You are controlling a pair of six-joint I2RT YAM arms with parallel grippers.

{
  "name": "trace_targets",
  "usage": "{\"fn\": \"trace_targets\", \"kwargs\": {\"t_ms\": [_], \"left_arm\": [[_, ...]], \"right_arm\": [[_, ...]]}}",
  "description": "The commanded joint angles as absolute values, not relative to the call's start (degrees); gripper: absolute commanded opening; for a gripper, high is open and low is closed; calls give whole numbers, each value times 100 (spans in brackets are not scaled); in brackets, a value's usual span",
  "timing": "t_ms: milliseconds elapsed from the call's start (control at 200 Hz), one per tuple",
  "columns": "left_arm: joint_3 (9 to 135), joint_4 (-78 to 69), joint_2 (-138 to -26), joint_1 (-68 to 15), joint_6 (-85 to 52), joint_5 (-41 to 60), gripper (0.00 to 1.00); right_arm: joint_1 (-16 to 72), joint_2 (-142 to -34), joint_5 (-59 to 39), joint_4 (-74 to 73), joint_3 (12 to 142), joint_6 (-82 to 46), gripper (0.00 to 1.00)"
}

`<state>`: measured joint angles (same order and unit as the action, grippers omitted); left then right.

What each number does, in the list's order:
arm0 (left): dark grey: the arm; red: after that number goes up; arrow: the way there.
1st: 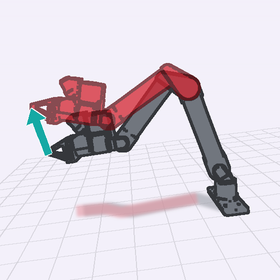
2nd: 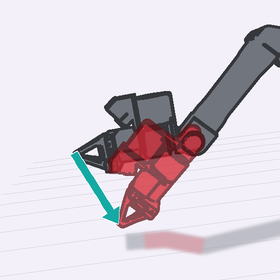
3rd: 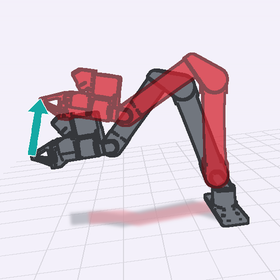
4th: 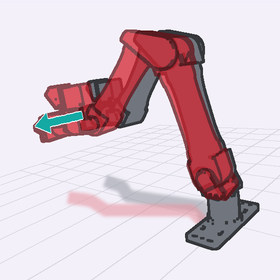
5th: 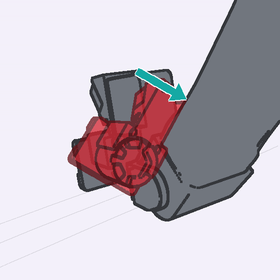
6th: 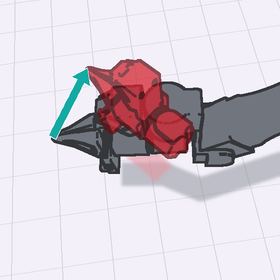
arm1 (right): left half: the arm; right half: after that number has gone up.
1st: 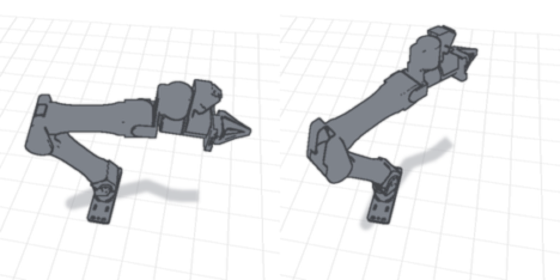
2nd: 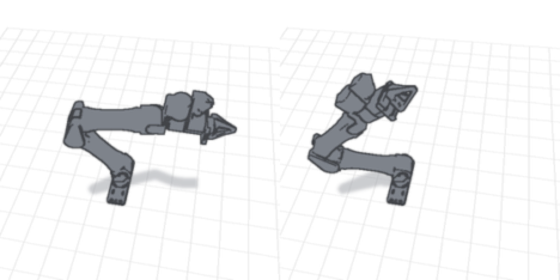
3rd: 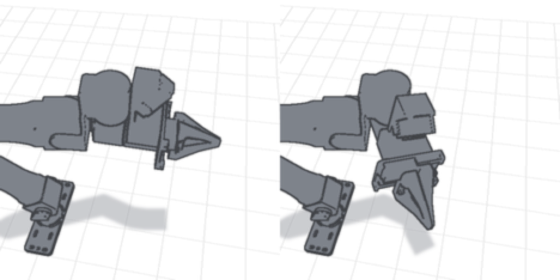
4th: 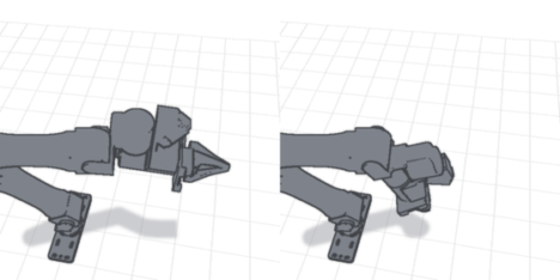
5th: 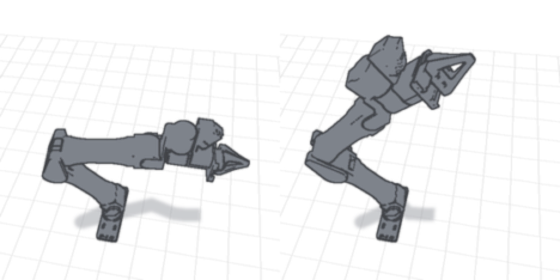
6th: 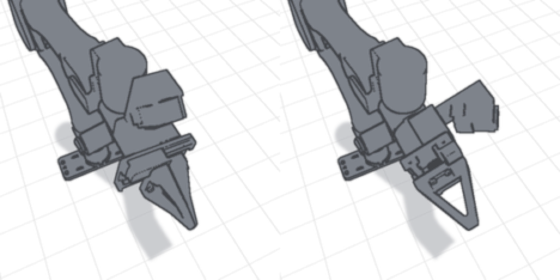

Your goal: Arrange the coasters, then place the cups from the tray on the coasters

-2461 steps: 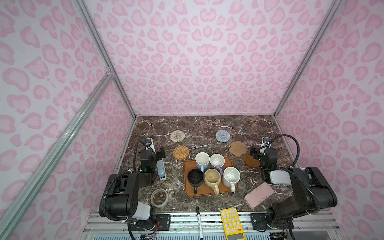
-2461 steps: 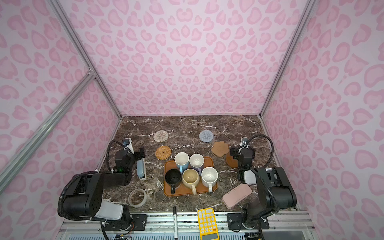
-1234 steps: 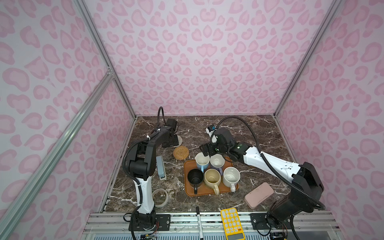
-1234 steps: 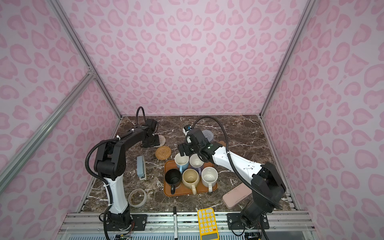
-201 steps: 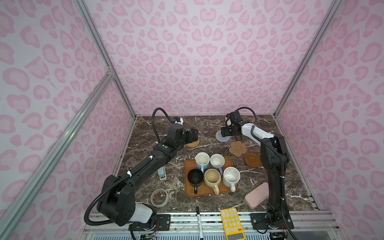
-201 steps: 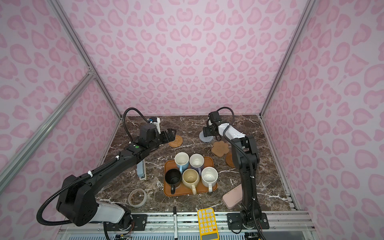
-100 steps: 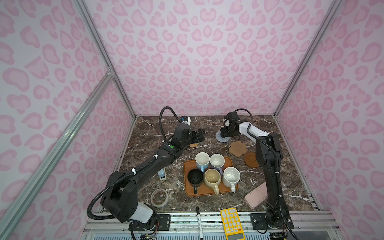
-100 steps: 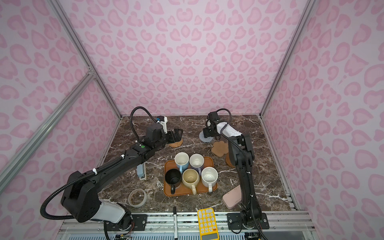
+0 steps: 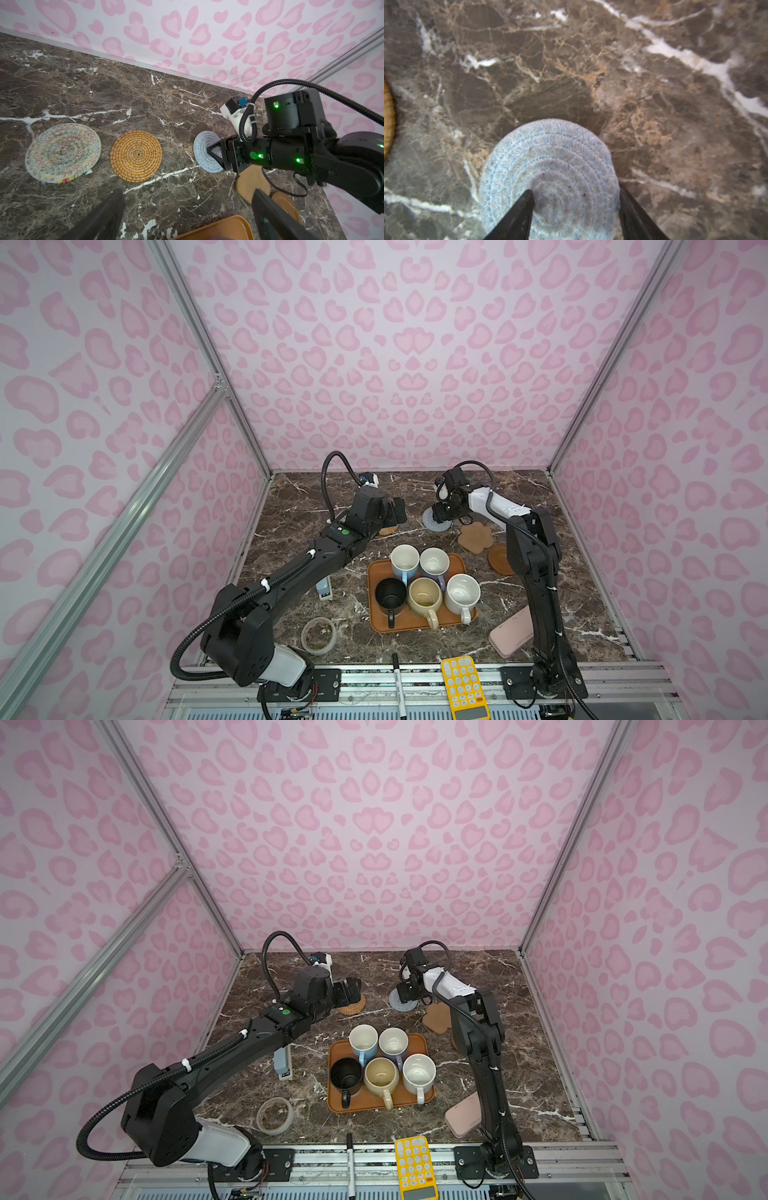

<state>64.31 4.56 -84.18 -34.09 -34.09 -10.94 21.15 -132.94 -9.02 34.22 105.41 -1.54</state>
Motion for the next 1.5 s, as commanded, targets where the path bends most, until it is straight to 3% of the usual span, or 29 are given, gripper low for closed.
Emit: {"fn": "trace_targets", "kwargs": {"t_ms": [0, 565, 775, 935, 1210, 1305, 1495], "left_arm": [[6376, 288, -8297, -3409, -3502, -1113, 97], [6346, 220, -7973, -3553, -3206, -1012, 97], [6237, 173, -7799, -3564, -3165, -1020, 97], [6231, 166, -7588, -3577, -3131, -1003, 97], [6267, 247, -7102, -3756, -3165, -526, 97], [6144, 233, -6934, -3841, -3337, -230, 97], [6353, 620, -7005, -4005, -3487, 240, 97]], "right_arm": [[2319, -13361, -884, 3928, 10441, -148, 64], [2584, -13679, -381, 4360, 11310, -458, 65], [2584, -13602, -488, 4416, 11773, -411, 75], [2583, -13366, -546, 4524, 11975, -559, 76], [2596, -10994, -531, 3436, 9610, -1264, 83], [2602, -10173, -501, 3221, 8779, -1753, 98], [2598, -9032, -403, 3213, 7433, -2091, 99]]}}
